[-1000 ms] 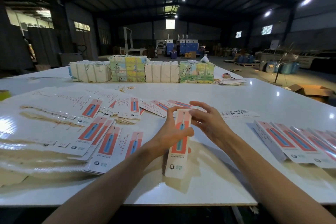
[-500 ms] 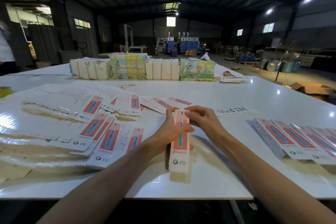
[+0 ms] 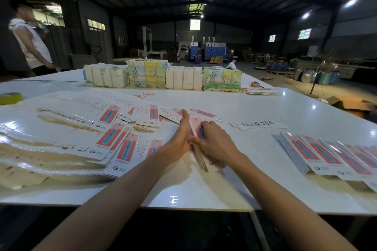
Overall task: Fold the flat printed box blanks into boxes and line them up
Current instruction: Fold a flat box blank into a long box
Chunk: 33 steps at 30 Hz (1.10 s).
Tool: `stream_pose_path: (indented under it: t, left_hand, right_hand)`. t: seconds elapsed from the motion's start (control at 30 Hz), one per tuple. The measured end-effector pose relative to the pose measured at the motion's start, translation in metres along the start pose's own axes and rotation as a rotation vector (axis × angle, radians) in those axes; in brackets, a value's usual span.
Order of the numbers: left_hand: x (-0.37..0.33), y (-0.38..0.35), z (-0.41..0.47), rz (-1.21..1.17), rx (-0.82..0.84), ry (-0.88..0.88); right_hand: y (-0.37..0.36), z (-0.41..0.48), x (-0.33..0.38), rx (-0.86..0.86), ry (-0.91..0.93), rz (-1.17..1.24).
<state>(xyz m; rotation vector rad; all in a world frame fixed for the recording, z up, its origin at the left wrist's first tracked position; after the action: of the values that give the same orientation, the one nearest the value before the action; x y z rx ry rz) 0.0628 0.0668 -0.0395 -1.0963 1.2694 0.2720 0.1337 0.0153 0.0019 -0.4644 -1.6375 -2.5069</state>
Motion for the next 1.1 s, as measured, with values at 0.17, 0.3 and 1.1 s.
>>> stream_pose_path:
  t: [0.17, 0.3, 1.1]
  left_hand:
    - [-0.031, 0.013, -0.011, 0.82, -0.067, -0.094]
    - [-0.087, 0.072, -0.017, 1.756, -0.372, -0.179]
    - [-0.152, 0.177, -0.078, 2.065, -0.967, 0.129]
  right_hand:
    - [0.005, -0.003, -0.012, -0.021, -0.08, 0.0]
    - [0.013, -0.013, -0.052, -0.002, -0.184, -0.153]
    - [0.09, -0.076, -0.194, -0.011, -0.522, -1.018]
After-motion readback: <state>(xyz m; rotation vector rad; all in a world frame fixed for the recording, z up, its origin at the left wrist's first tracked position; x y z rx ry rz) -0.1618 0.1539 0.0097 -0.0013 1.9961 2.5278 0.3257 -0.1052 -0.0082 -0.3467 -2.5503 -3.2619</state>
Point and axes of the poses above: each hand's wrist, its own z-axis towards the middle knuckle, its own y-axis out of the back of the hand, x = y × z, the point moved 10 cm from there along z, towards the middle knuckle, and after that the axes turned 6 degrees about -z, right-handed, at the moved point
